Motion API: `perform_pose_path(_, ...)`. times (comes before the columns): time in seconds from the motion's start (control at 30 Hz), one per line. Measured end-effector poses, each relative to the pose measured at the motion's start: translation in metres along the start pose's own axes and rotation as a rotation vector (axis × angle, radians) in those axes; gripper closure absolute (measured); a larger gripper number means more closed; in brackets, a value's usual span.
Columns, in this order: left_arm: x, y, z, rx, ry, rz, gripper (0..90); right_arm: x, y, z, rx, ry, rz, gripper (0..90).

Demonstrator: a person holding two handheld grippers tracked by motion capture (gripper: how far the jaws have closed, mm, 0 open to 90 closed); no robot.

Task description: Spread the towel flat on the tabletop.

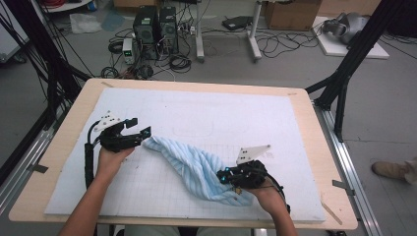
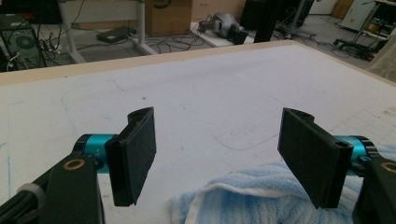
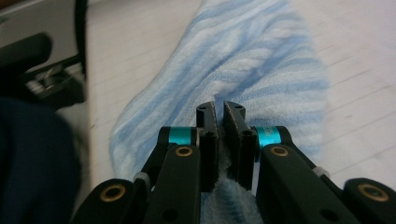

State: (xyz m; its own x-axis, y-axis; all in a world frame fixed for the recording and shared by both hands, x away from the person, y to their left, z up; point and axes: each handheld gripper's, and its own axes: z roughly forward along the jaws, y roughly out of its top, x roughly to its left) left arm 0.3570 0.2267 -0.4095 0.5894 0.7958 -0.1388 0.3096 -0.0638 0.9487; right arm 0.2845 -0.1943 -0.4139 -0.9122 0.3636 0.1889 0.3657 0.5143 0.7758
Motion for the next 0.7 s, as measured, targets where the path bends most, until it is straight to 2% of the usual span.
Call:
perform_pose_path(0.03, 0.000, 0.000, 0.001, 0.001, -0.003, 0.001, 28.3, 0.001, 0.000, 0.001, 0.014, -0.001, -0.006, 82.2)
perform_pose_path(0.1, -0.002, 0.000, 0.002, 0.006, -0.009, 0.005, 28.3, 0.000, 0.002, 0.001, -0.006, -0.010, -0.005, 71.7)
perform_pose_path(0.2, -0.004, 0.000, 0.003, 0.007, -0.013, 0.010, 28.3, -0.010, 0.012, -0.004, -0.112, -0.046, 0.063, 54.0)
perform_pose_path(0.23, -0.004, 0.000, 0.003, 0.007, -0.013, 0.010, 28.4, -0.014, 0.017, -0.005, -0.139, -0.084, 0.072, 52.3)
perform_pose_path(0.3, -0.004, 0.000, 0.003, 0.010, -0.016, 0.009, 28.4, -0.023, 0.028, -0.003, -0.153, -0.172, 0.094, 48.7)
perform_pose_path(0.33, -0.004, -0.001, 0.003, 0.009, -0.019, 0.006, 28.4, -0.028, 0.034, 0.000, -0.146, -0.215, 0.105, 49.9)
perform_pose_path(0.4, -0.004, -0.001, 0.003, 0.009, -0.020, 0.006, 28.4, -0.037, 0.045, 0.010, -0.123, -0.271, 0.128, 50.2)
perform_pose_path(0.47, -0.004, -0.001, 0.003, 0.006, -0.021, 0.004, 28.4, -0.045, 0.054, 0.024, -0.080, -0.294, 0.129, 51.8)
perform_pose_path(0.6, -0.005, -0.001, 0.003, 0.006, -0.020, 0.001, 28.4, -0.057, 0.067, 0.056, 0.012, -0.304, 0.130, 55.4)
perform_pose_path(0.7, -0.006, -0.002, 0.003, 0.007, -0.023, 0.001, 28.4, -0.064, 0.069, 0.081, 0.111, -0.297, 0.131, 58.4)
